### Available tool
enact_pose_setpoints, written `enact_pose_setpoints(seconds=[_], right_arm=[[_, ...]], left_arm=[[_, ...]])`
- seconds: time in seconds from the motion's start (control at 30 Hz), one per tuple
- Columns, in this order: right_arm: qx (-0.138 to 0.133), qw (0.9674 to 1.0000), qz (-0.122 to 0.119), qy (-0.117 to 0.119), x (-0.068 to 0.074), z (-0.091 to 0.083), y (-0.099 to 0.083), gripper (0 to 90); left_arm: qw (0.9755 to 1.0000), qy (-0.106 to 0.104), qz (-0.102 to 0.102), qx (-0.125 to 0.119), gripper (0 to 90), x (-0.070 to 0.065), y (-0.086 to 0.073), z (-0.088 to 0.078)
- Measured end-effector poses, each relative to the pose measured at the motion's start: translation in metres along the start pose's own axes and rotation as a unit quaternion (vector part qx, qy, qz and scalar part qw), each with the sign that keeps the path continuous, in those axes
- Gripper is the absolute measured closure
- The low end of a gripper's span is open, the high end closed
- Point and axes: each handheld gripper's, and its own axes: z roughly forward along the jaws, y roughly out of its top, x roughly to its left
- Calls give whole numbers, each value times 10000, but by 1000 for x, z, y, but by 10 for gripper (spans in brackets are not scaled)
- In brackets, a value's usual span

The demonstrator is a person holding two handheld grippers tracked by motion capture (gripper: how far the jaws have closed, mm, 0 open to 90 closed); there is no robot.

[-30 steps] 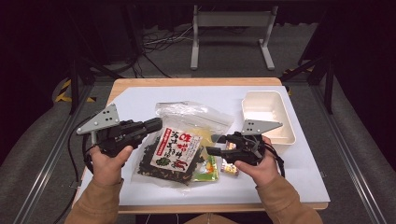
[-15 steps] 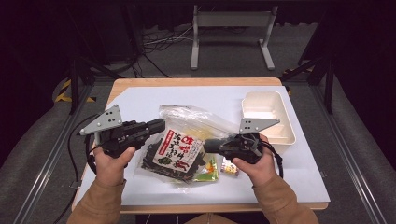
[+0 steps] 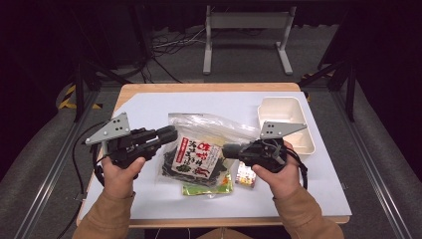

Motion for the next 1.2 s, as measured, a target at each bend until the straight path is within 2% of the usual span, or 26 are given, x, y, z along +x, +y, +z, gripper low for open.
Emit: enact_pose_setpoints(seconds=[0.2, 0.33, 0.47, 0.57, 0.73, 1.07, 1.2], right_arm=[[114, 9997, -138, -146, 1, -8, 7, 826], [88, 9995, -178, -254, 0, -17, 11, 826], [75, 9986, -219, -466, -5, -29, 18, 825], [70, 9972, -256, -696, -9, -40, 24, 825], [19, 9954, -304, -909, -16, -54, 33, 824], [138, 9898, -447, -1348, -30, -70, 46, 821], [205, 9869, -536, -1507, -37, -75, 51, 820]], left_arm=[[10000, -9, -4, 0, 701, 1, -1, 1], [9999, 96, 41, 47, 660, 2, -2, 2], [9999, 96, 8, 75, 633, 5, -3, 2], [9998, 151, 19, 113, 601, 7, -4, 3], [9994, 249, 5, 221, 570, 9, -6, 5], [9980, 386, -149, 473, 504, 22, -13, 10], [9969, 443, -174, 619, 443, 26, -15, 14]])
